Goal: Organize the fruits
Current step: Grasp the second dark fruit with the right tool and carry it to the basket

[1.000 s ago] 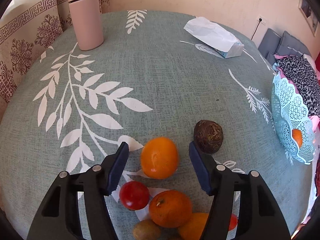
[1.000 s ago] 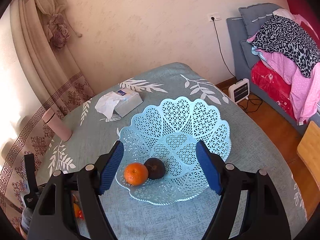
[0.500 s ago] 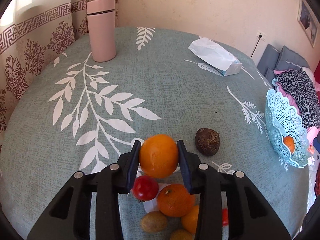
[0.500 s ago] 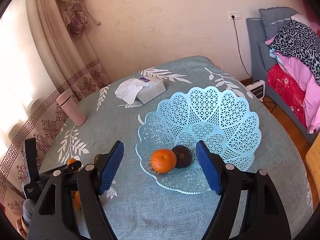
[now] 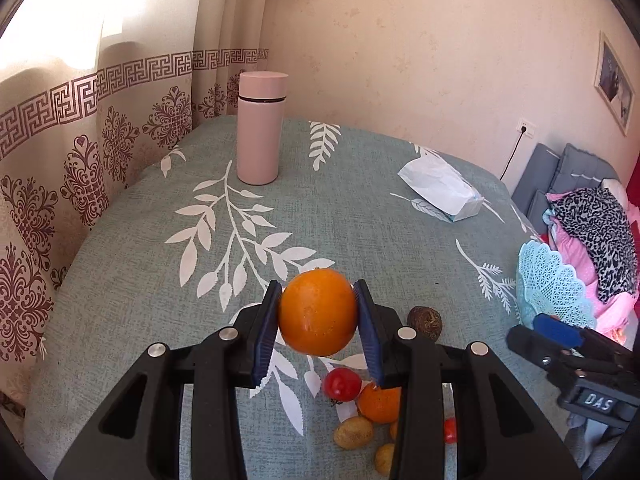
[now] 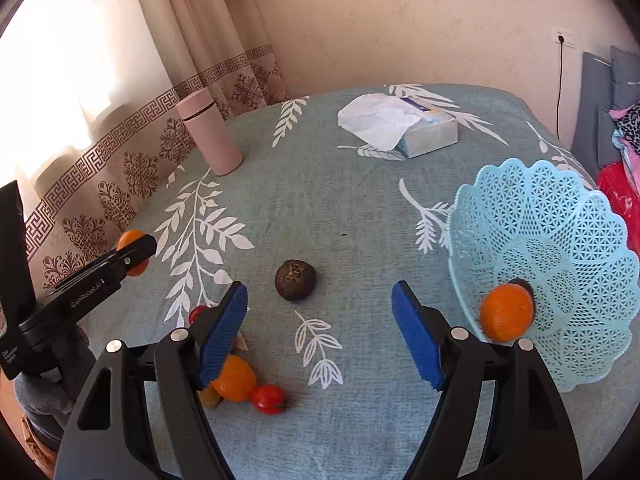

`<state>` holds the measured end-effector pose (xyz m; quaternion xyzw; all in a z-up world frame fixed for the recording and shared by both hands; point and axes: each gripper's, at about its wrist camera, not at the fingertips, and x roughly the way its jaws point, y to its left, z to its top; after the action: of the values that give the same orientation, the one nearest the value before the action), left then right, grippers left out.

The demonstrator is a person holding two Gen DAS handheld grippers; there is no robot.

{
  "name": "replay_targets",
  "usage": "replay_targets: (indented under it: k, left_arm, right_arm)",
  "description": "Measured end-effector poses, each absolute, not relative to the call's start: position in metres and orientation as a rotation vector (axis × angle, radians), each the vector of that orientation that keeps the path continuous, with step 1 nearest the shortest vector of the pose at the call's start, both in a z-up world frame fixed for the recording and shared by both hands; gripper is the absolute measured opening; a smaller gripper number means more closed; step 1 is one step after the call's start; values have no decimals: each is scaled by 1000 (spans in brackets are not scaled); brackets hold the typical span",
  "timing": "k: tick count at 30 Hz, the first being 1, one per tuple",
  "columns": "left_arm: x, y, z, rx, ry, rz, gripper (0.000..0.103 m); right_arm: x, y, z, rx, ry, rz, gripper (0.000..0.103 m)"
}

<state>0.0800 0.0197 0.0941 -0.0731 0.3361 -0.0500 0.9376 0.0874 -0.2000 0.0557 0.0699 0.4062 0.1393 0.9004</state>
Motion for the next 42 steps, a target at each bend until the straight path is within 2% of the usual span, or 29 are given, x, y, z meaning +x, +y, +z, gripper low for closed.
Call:
replay_targets:
  k: [12, 20, 29, 42]
  left_arm:
    - [78, 42, 99, -226, 679, -108, 37]
    - [77, 39, 98, -227, 681, -118, 37]
    - [77, 39, 95, -229, 686, -117, 37]
    - [75, 32, 92, -214, 692, -128, 37]
  right_arm:
    - [147, -148, 7, 19, 972, 228, 73]
    - [147, -137, -10, -105, 984, 209, 40]
    - [114, -158, 29, -55, 892, 227, 40]
    - [72, -264, 78, 180, 813, 155, 40]
